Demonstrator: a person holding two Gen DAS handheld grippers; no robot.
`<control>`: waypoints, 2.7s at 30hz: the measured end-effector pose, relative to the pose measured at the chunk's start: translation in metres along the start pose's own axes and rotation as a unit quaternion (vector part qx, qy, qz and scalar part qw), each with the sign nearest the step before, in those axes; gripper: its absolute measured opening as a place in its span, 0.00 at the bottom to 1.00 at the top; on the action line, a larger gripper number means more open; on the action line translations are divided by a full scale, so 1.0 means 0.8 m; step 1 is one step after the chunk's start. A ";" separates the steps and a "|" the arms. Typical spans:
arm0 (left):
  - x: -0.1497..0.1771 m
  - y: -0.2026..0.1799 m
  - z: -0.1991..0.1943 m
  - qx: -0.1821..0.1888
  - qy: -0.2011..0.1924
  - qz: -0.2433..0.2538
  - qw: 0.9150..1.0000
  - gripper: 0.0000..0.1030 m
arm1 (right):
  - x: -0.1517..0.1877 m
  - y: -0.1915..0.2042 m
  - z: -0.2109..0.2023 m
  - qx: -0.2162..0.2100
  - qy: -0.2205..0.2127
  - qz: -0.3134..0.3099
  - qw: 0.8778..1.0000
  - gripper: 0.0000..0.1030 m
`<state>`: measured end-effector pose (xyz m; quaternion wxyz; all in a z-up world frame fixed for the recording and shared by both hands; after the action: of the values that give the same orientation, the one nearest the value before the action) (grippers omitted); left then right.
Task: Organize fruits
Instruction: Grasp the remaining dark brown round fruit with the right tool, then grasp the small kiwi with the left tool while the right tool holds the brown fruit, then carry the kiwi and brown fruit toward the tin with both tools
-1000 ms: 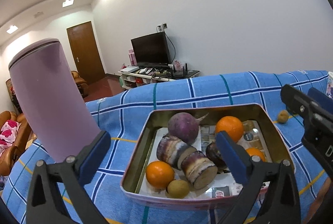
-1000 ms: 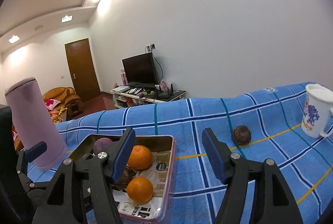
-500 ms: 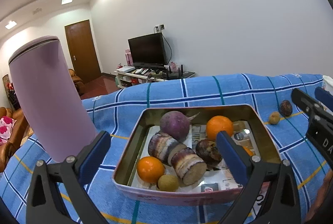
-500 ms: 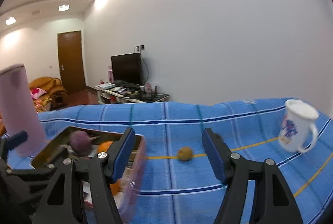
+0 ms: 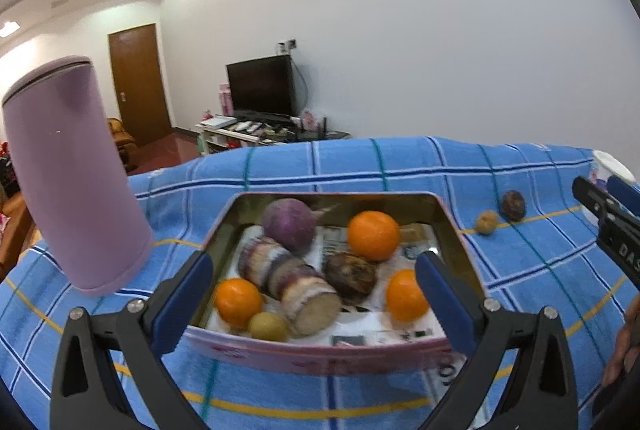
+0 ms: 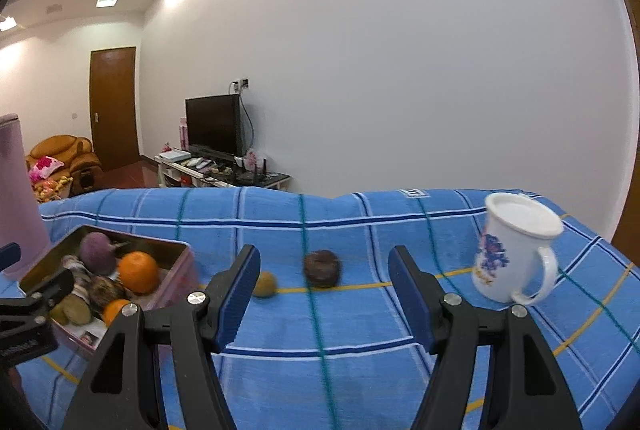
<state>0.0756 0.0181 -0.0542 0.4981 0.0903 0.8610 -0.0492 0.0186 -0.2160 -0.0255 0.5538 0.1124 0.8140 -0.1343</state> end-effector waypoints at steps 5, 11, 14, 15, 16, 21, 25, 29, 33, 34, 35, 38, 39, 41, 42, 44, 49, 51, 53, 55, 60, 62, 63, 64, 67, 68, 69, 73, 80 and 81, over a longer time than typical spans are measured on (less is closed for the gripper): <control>0.001 -0.032 -0.005 0.021 0.002 0.020 1.000 0.99 | 0.007 -0.038 0.011 0.016 0.019 -0.003 1.000 0.66; -0.005 -0.078 -0.008 0.046 0.005 0.053 0.998 0.98 | 0.019 -0.062 0.042 0.000 0.071 -0.003 0.997 0.66; -0.007 -0.092 0.000 0.058 0.029 0.045 0.997 0.96 | 0.026 -0.048 0.066 -0.031 0.106 -0.018 0.994 0.66; -0.008 -0.096 0.004 0.063 0.041 0.037 0.996 0.96 | 0.028 -0.043 0.071 -0.038 0.112 -0.024 0.993 0.66; -0.008 -0.098 0.008 0.066 0.050 0.031 0.996 0.96 | 0.031 -0.034 0.079 -0.048 0.122 -0.032 0.991 0.66; -0.020 -0.109 0.026 0.057 0.063 0.041 0.996 0.90 | 0.039 -0.008 0.122 -0.081 0.166 -0.040 0.982 0.64; -0.033 -0.114 0.034 0.044 0.059 0.058 0.996 0.90 | 0.044 0.007 0.158 -0.105 0.201 -0.027 0.973 0.55; -0.044 -0.119 0.042 0.040 0.056 0.064 0.996 0.90 | 0.053 0.026 0.182 -0.132 0.233 -0.031 0.963 0.49; -0.046 -0.122 0.053 0.038 0.068 0.055 0.995 0.90 | 0.060 0.038 0.189 -0.149 0.247 -0.037 0.957 0.39; -0.046 -0.123 0.056 0.036 0.071 0.054 0.995 0.90 | 0.061 0.036 0.189 -0.149 0.247 -0.036 0.957 0.39; -0.046 -0.124 0.057 0.036 0.073 0.053 0.995 0.90 | 0.061 0.033 0.188 -0.148 0.247 -0.034 0.957 0.39; -0.044 -0.144 0.060 0.046 0.080 0.053 0.994 0.90 | 0.060 0.016 0.182 -0.136 0.240 -0.023 0.961 0.39; -0.044 -0.151 0.061 0.050 0.081 0.055 0.994 0.90 | 0.057 0.004 0.175 -0.131 0.232 -0.012 0.964 0.39; -0.045 -0.176 0.064 0.057 0.081 0.061 0.993 0.90 | 0.051 -0.013 0.165 -0.122 0.218 -0.002 0.968 0.39; -0.044 -0.186 0.067 0.059 0.083 0.063 0.993 0.90 | 0.048 -0.023 0.156 -0.115 0.208 0.000 0.971 0.39; -0.040 -0.205 0.082 0.056 0.098 0.060 0.992 0.90 | 0.043 -0.041 0.138 -0.103 0.188 -0.002 0.977 0.39; -0.017 -0.230 0.132 0.051 0.163 0.028 0.985 0.63 | 0.041 -0.082 0.109 -0.079 0.154 0.017 0.985 0.39; -0.009 -0.232 0.148 0.044 0.179 0.020 0.983 0.59 | 0.037 -0.090 0.108 -0.080 0.150 0.024 0.985 0.39; -0.005 -0.228 0.164 0.030 0.187 0.012 0.982 0.59 | 0.035 -0.094 0.105 -0.086 0.147 0.032 0.985 0.39; -0.001 -0.226 0.177 0.021 0.197 0.006 0.980 0.55 | 0.033 -0.095 0.104 -0.092 0.145 0.033 0.985 0.39; -0.003 -0.229 0.185 0.021 0.187 0.001 0.982 0.47 | 0.037 -0.092 0.102 -0.101 0.151 0.036 0.983 0.39; -0.003 -0.236 0.186 0.033 0.187 0.001 0.982 0.31 | 0.037 -0.092 0.102 -0.098 0.151 0.036 0.983 0.39; -0.002 -0.239 0.185 0.045 0.187 0.000 0.981 0.31 | 0.035 -0.091 0.104 -0.097 0.150 0.036 0.983 0.39; -0.002 -0.239 0.183 0.046 0.186 -0.001 0.981 0.31 | 0.034 -0.092 0.104 -0.096 0.148 0.037 0.984 0.39; 0.002 -0.236 0.177 0.047 0.185 -0.003 0.982 0.31 | 0.033 -0.093 0.103 -0.085 0.137 0.031 0.986 0.39; 0.003 -0.236 0.175 0.047 0.184 -0.002 0.982 0.31 | 0.032 -0.093 0.102 -0.078 0.130 0.025 0.988 0.39; 0.004 -0.236 0.171 0.048 0.182 -0.003 0.982 0.31 | 0.030 -0.093 0.101 -0.074 0.125 0.020 0.989 0.39; 0.007 -0.232 0.151 0.050 0.161 -0.007 0.986 0.31 | 0.021 -0.091 0.091 -0.064 0.094 0.010 0.993 0.39; 0.007 -0.227 0.093 0.029 0.097 0.025 0.995 0.31 | 0.004 -0.090 0.069 -0.057 0.045 0.007 0.997 0.39; 0.009 -0.225 0.086 0.026 0.092 0.029 0.995 0.31 | 0.002 -0.089 0.067 -0.054 0.039 0.004 0.998 0.39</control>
<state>0.0933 -0.1694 -0.0958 0.4154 0.1324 0.8986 -0.0490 0.0415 -0.3009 -0.0393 0.5274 0.0906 0.8407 -0.0835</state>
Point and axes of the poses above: each gripper's, at about its wrist camera, not at the fingertips, and z roughly the way its jaws point, y to its left, x to its underside, the point moved 10 cm from there along z, roughly the way its jaws point, and after that the axes turned 5 degrees about x, right-handed, at the moved point
